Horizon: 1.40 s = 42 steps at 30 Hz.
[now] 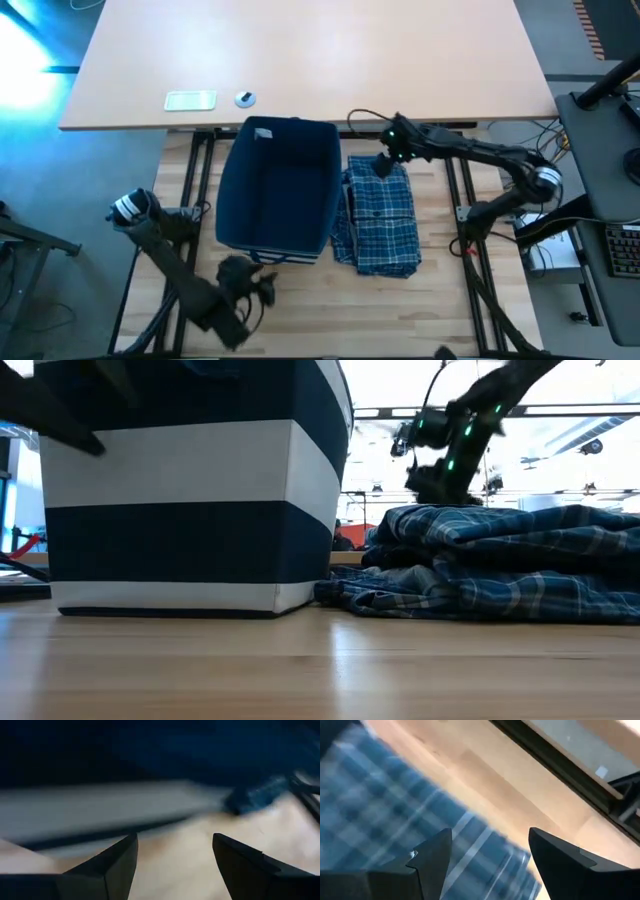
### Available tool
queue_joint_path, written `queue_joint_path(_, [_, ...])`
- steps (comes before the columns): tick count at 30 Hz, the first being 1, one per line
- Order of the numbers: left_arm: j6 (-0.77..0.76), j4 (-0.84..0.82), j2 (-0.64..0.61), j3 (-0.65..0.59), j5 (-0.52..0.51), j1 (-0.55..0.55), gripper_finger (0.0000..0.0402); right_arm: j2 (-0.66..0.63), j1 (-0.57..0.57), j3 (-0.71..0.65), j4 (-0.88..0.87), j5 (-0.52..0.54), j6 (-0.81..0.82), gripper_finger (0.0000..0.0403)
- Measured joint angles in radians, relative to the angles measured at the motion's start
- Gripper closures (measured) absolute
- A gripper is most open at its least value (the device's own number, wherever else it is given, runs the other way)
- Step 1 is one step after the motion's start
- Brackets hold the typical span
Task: Fold Laundry from Bin
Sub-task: Put the stacked clothes into the laundry bin
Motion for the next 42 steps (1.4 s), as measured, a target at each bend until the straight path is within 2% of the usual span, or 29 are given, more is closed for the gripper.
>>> queue_joint_path(5, [-0.046, -0.041, -0.159, -0.178, 0.035, 0.090, 0.0167, 0.154, -0.049, -0.012, 0.071, -0.003, -0.078, 0.0145])
queue_joint_path(9, [0.015, -0.042, -0.321, -0.300, 0.056, 0.123, 0.0169, 0.223, -0.046, -0.059, 0.071, -0.002, -0.038, 0.0145])
queue_joint_path(12, [0.122, -0.048, -0.436, -0.350, 0.129, 0.124, 0.0169, 0.216, -0.028, -0.117, 0.028, 0.002, 0.070, 0.0145])
queue_joint_path(15, [0.256, -0.038, -0.528, -0.361, 0.219, 0.119, 0.0169, 0.147, 0.028, -0.194, -0.043, 0.011, 0.215, 0.0145])
queue_joint_path(17, [0.365, 0.060, -0.562, -0.359, 0.276, 0.118, 0.0169, 0.073, 0.099, -0.246, -0.078, 0.016, 0.317, 0.0145])
queue_joint_path(18, [0.442, 0.162, -0.562, -0.358, 0.293, 0.118, 0.0169, 0.033, 0.142, -0.266, -0.097, 0.018, 0.379, 0.0145])
queue_joint_path(21, [0.654, 0.515, -0.489, -0.356, 0.310, 0.104, 0.0169, -0.096, 0.294, -0.303, -0.133, 0.018, 0.585, 0.0145])
queue_joint_path(23, [0.730, 0.706, -0.407, -0.354, 0.311, 0.085, 0.0169, -0.172, 0.401, -0.308, -0.155, 0.020, 0.692, 0.0145])
queue_joint_path(25, [0.719, 0.812, -0.309, -0.341, 0.310, 0.056, 0.0169, -0.242, 0.505, -0.309, -0.168, 0.018, 0.751, 0.0145])
queue_joint_path(28, [0.578, 0.894, -0.155, -0.318, 0.273, -0.002, 0.0169, -0.343, 0.608, -0.274, -0.231, 0.017, 0.779, 0.0145])
queue_joint_path(30, [0.456, 0.954, -0.068, -0.303, 0.246, -0.032, 0.0168, -0.396, 0.620, -0.245, -0.311, 0.013, 0.763, 0.0145])
queue_joint_path(34, [0.221, 1.049, 0.078, -0.270, 0.214, -0.040, 0.0153, -0.478, 0.579, -0.199, -0.434, -0.093, 0.648, 0.0143])
queue_joint_path(36, [0.166, 1.087, 0.137, -0.244, 0.205, -0.027, 0.0139, -0.498, 0.550, -0.189, -0.489, -0.133, 0.583, 0.0136])
queue_joint_path(40, [0.033, 1.119, 0.224, -0.183, 0.204, 0.017, 0.0113, -0.513, 0.520, -0.185, -0.517, -0.135, 0.495, 0.0116])
queue_joint_path(42, [0.015, 1.113, 0.260, -0.140, 0.170, 0.040, 0.0104, -0.508, 0.520, -0.185, -0.514, -0.136, 0.463, 0.0104])
